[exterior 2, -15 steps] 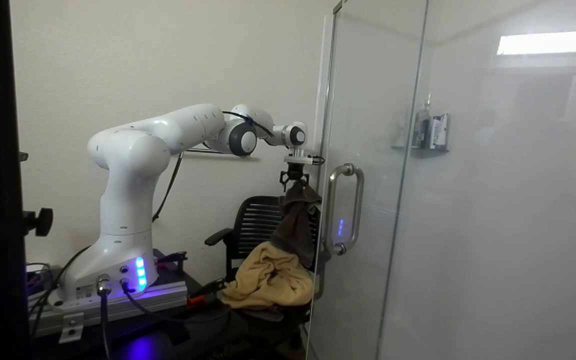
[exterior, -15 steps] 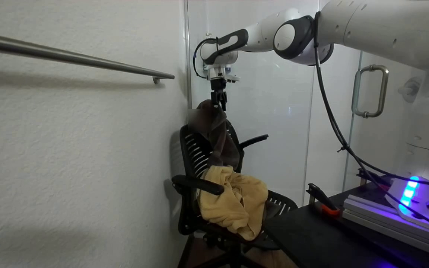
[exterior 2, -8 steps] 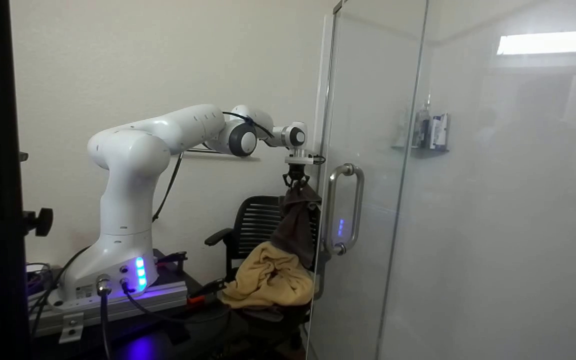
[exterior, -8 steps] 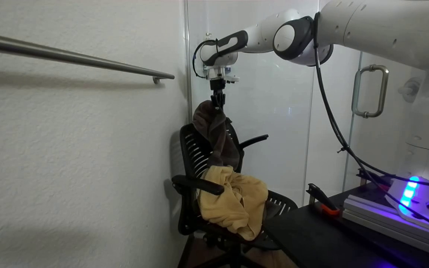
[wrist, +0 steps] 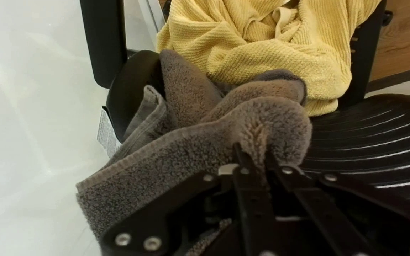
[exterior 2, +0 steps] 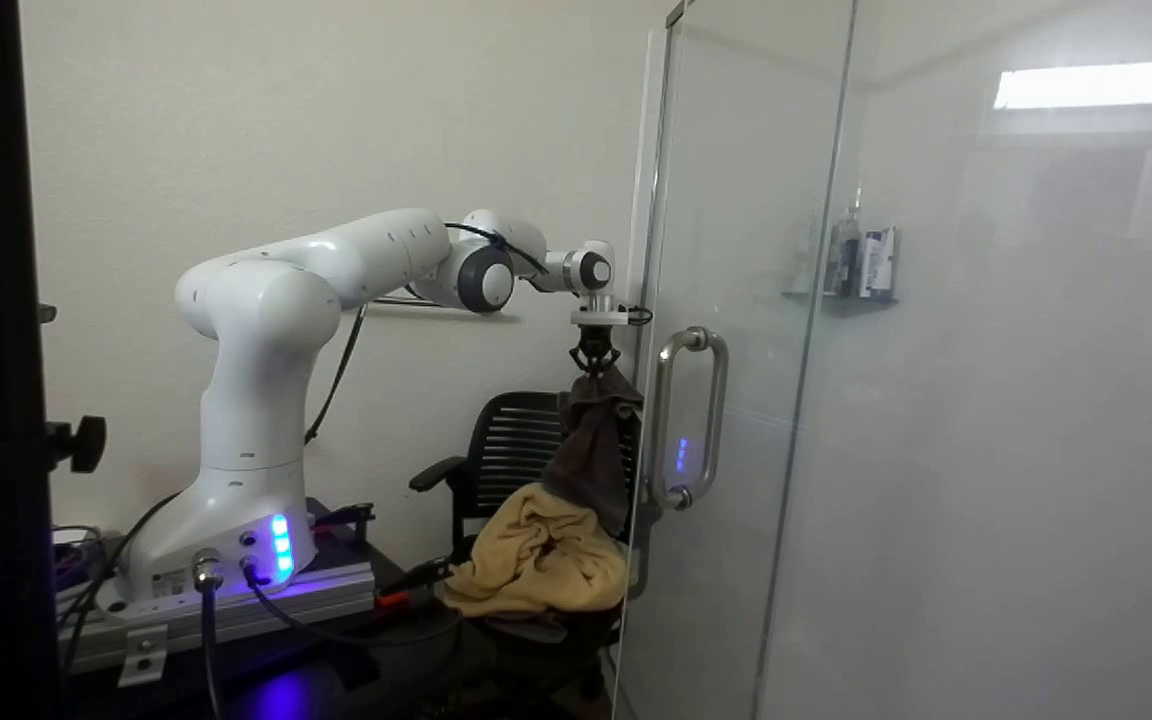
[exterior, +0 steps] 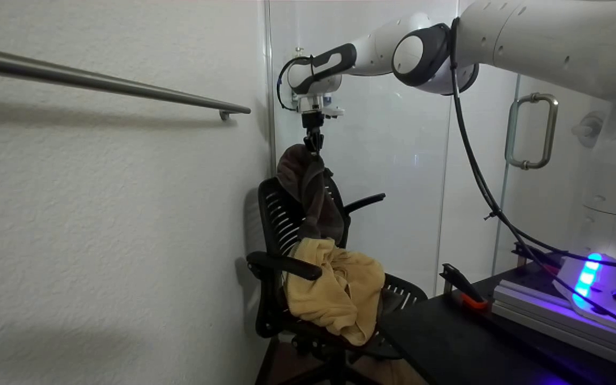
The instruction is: Remove the towel from the backrest of the chair and put it on the sink
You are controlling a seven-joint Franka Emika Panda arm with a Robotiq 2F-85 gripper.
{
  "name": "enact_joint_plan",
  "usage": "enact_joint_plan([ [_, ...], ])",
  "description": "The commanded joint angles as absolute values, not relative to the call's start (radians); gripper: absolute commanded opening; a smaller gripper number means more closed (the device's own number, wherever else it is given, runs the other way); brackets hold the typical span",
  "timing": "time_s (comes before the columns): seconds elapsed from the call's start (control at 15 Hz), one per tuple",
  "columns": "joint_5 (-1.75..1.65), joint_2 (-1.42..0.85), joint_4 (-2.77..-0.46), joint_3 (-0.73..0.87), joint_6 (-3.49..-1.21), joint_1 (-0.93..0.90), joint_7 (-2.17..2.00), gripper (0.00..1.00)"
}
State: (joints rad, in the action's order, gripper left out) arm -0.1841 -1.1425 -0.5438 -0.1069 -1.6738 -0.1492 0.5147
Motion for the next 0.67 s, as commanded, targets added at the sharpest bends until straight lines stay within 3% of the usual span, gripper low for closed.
enact_joint_plan([
  [0.0,-0.192,-1.086,-0.531,-0.099,-1.64,-0.161,0.482,0.02],
  [0.6,-0.253,-0.912,-0.548,-0.077,-1.361,-0.28,0.249,0.02],
])
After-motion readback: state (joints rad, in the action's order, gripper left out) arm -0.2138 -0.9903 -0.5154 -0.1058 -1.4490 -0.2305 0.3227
